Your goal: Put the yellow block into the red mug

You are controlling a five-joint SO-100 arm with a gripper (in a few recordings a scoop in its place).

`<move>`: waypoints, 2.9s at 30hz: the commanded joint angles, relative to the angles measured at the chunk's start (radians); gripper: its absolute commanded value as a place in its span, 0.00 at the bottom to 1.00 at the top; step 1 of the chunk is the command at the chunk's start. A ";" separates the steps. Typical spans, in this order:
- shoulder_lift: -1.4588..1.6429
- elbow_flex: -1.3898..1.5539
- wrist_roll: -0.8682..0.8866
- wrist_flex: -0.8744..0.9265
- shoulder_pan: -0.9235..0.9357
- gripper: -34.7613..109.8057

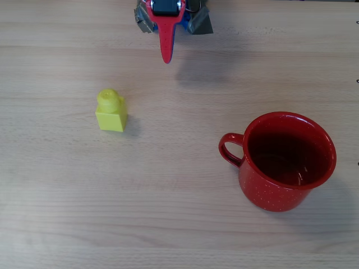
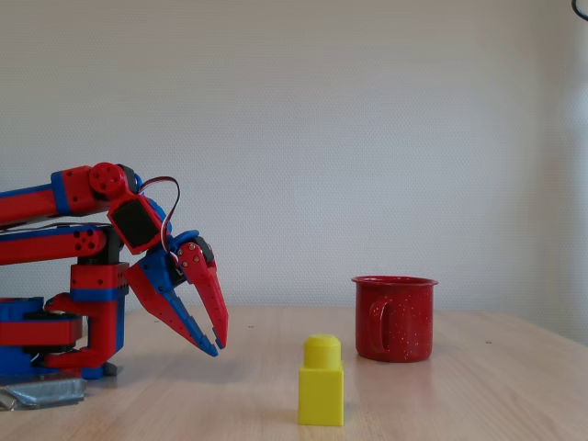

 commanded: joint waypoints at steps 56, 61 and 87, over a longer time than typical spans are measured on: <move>0.006 -0.046 0.014 0.008 -0.018 0.24; 0.000 -0.043 0.014 -0.018 0.002 0.24; -0.765 -0.684 -0.003 -0.166 0.202 0.24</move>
